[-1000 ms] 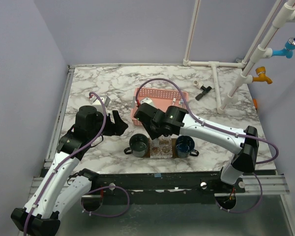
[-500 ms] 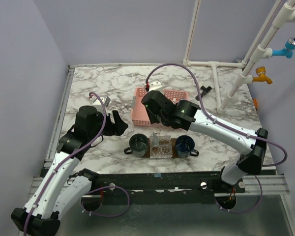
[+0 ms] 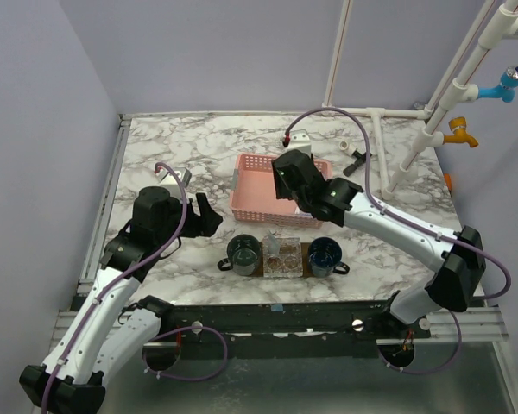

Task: Prepare toiletry sets of a toothbrush and toothpaste on the tray

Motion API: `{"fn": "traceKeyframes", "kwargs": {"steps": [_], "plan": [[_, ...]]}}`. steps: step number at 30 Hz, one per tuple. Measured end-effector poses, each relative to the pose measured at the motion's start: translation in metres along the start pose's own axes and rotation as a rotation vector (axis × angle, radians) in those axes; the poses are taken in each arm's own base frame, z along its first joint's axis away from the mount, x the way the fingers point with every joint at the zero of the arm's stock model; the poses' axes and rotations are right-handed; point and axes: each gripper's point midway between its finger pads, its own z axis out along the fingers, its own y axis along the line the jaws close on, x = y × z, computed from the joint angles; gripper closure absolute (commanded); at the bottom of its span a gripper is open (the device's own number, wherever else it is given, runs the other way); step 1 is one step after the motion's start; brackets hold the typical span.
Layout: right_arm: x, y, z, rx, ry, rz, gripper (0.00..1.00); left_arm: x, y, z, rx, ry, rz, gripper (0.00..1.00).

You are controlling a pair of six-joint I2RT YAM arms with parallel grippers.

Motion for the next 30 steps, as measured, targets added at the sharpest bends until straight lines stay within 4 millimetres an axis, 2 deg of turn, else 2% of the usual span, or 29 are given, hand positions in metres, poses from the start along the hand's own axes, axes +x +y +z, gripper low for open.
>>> {"fn": "traceKeyframes", "kwargs": {"steps": [5, 17, 21, 30], "plan": [[-0.009, -0.024, 0.007, 0.026, -0.061, 0.052, 0.31, -0.003, 0.006, -0.001, -0.033, -0.029, 0.005, 0.25], [-0.020, -0.055, 0.035, 0.042, -0.098, 0.132, 0.28, -0.007, 0.019, 0.000, -0.104, -0.051, 0.004, 0.25], [-0.008, -0.061, 0.051, 0.039, -0.053, 0.142, 0.28, -0.008, 0.022, 0.001, -0.123, -0.055, 0.004, 0.25], [0.031, -0.071, 0.088, 0.015, 0.090, 0.172, 0.28, -0.009, 0.025, 0.004, -0.136, -0.053, 0.003, 0.25]]}}
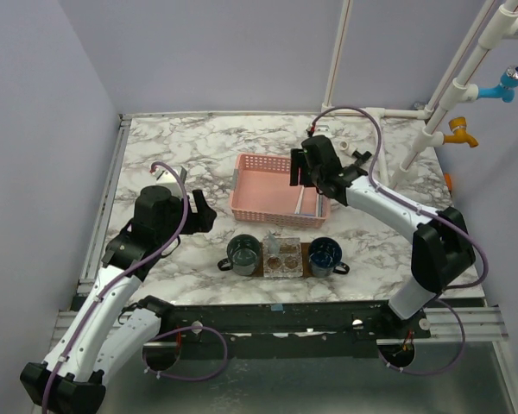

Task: Prepare toiletry sets of a toothbrush and toothpaste on the tray

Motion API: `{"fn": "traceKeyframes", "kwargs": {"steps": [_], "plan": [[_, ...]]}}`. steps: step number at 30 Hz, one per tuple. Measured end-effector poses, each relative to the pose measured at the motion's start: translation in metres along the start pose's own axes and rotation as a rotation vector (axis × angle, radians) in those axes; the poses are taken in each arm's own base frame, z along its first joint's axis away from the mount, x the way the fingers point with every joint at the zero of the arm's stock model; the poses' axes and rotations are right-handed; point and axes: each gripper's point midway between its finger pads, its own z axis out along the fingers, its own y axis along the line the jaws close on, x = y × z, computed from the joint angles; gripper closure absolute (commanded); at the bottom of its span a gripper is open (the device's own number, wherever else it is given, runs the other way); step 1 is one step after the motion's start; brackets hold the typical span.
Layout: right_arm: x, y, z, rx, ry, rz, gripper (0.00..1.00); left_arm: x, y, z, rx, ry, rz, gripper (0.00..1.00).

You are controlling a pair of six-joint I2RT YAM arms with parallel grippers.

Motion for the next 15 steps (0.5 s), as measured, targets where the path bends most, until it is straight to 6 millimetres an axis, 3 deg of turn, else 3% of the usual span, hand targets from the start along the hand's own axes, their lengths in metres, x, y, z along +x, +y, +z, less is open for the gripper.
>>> {"fn": "traceKeyframes", "kwargs": {"steps": [8, 15], "plan": [[0.035, 0.001, 0.034, 0.001, 0.122, 0.001, 0.34, 0.002, 0.001, 0.003, -0.006, 0.011, 0.000, 0.25], [0.047, 0.011, 0.041, -0.039, 0.182, -0.006, 0.40, 0.002, 0.001, 0.003, -0.006, 0.011, 0.003, 0.25]]}}
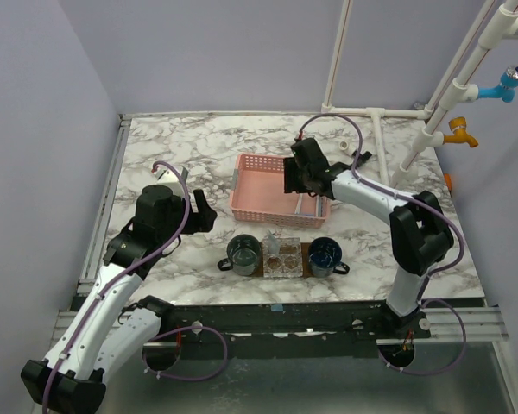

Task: Prepare toiletry sets of a toothbrush and toothpaste on the tray

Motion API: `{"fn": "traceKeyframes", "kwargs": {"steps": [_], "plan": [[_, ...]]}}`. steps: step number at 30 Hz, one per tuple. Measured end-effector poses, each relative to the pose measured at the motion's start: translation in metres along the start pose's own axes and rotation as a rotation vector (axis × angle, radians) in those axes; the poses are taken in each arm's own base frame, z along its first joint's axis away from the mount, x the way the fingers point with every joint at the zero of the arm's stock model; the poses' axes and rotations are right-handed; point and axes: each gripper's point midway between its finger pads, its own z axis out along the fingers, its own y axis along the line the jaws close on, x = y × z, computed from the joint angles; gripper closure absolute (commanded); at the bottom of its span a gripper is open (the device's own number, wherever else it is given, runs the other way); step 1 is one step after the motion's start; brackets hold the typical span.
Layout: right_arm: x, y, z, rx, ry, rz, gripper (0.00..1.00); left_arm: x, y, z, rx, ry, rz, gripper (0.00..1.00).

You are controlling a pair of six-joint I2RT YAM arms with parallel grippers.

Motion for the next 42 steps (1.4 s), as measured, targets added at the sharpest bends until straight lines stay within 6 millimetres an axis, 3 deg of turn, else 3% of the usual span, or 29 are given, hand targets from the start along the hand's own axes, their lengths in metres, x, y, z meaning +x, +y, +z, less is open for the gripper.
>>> {"fn": "traceKeyframes", "kwargs": {"steps": [9, 16, 29, 35, 42], "plan": [[0.033, 0.001, 0.015, -0.015, 0.127, -0.034, 0.40, 0.001, 0.000, 0.001, 0.002, 0.004, 0.008, 0.25], [0.051, 0.001, 0.013, -0.055, 0.205, -0.123, 0.35, 0.000, -0.002, 0.002, 0.012, 0.005, 0.012, 0.25], [0.062, 0.014, -0.003, -0.216, 0.286, -0.323, 0.26, 0.002, -0.004, 0.002, 0.026, 0.012, 0.014, 0.25], [0.057, 0.016, -0.009, -0.255, 0.294, -0.406, 0.25, 0.002, -0.007, 0.000, 0.044, 0.014, 0.015, 0.25], [0.061, 0.021, 0.001, -0.269, 0.320, -0.468, 0.25, 0.002, -0.010, -0.001, 0.058, 0.013, 0.015, 0.24]]}}
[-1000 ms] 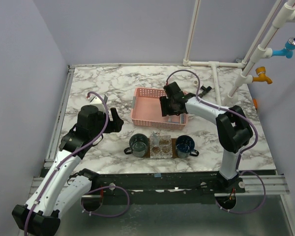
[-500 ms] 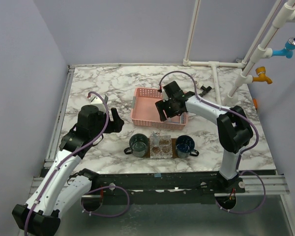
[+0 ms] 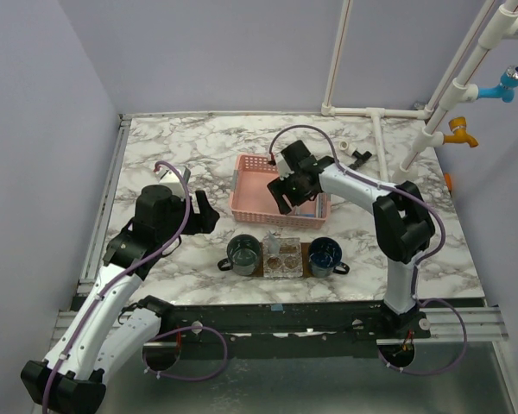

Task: Prepare toiletry sets of a toothbrush and toothpaste on the tray

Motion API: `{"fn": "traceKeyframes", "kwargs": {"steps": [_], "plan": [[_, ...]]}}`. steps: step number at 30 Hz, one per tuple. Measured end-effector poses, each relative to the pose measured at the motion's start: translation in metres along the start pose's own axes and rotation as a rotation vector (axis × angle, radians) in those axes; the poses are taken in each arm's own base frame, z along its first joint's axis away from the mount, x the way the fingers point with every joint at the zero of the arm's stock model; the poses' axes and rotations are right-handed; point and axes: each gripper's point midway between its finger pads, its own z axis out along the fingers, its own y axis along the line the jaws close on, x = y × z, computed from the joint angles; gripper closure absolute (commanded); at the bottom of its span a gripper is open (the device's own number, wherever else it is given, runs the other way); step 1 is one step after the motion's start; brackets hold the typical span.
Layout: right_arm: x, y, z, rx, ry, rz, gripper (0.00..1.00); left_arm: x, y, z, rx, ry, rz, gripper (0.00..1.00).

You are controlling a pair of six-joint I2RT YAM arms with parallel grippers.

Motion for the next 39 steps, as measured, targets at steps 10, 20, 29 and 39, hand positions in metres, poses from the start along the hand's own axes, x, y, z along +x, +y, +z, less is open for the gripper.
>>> {"fn": "traceKeyframes", "kwargs": {"steps": [10, 20, 29, 39], "plan": [[0.011, -0.002, 0.017, 0.010, 0.057, -0.019, 0.33, 0.000, -0.001, 0.000, 0.003, 0.000, 0.000, 0.24], [0.005, -0.011, 0.026, 0.068, 0.053, 0.031, 0.68, 0.000, 0.000, 0.000, 0.002, 0.002, 0.000, 0.24], [-0.015, -0.013, 0.026, 0.090, -0.002, 0.070, 0.96, 0.001, 0.000, 0.001, 0.001, 0.004, 0.000, 0.25], [-0.056, -0.025, 0.008, 0.165, -0.112, 0.101, 0.52, 0.001, 0.000, 0.001, 0.001, 0.004, 0.000, 0.24]]}}
